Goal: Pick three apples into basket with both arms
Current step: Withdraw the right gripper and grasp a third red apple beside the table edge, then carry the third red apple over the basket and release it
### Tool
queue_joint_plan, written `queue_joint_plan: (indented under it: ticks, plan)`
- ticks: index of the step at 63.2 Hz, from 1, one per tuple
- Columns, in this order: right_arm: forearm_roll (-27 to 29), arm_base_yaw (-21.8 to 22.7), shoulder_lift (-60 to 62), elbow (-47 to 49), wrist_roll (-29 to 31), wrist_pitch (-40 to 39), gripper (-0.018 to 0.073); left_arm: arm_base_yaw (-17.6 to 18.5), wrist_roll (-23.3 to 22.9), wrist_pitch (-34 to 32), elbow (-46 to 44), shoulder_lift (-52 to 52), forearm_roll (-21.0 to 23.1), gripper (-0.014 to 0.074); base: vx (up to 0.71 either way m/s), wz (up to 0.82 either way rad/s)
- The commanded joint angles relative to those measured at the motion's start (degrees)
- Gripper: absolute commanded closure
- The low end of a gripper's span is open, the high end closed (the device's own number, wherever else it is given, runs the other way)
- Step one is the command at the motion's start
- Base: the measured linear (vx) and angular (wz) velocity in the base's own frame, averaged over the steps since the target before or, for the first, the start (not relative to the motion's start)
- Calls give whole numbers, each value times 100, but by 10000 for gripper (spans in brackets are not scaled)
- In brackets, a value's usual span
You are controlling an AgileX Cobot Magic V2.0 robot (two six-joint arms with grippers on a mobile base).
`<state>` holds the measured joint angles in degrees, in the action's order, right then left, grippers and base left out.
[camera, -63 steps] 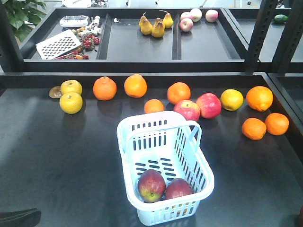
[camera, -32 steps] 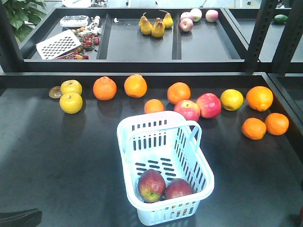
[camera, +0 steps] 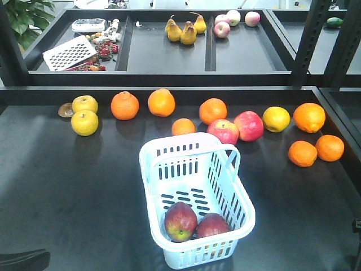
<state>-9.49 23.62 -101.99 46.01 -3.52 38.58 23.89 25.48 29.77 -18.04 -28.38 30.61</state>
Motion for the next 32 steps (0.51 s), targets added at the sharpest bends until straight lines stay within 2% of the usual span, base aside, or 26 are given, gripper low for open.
queue_joint_plan:
  ticks: [1,21,32]
  plan:
    - [-94,34,89,116,49,-217,-88,-5,-41,-352,-122,6,163,603,0,0]
    - [-103,34,-7,110,66,-334,-34,-5,-41,-352,-122,6,163,603,0,0]
    - [-98,34,-7,110,90,-314,64,-5,-41,-352,-122,6,163,603,0,0]
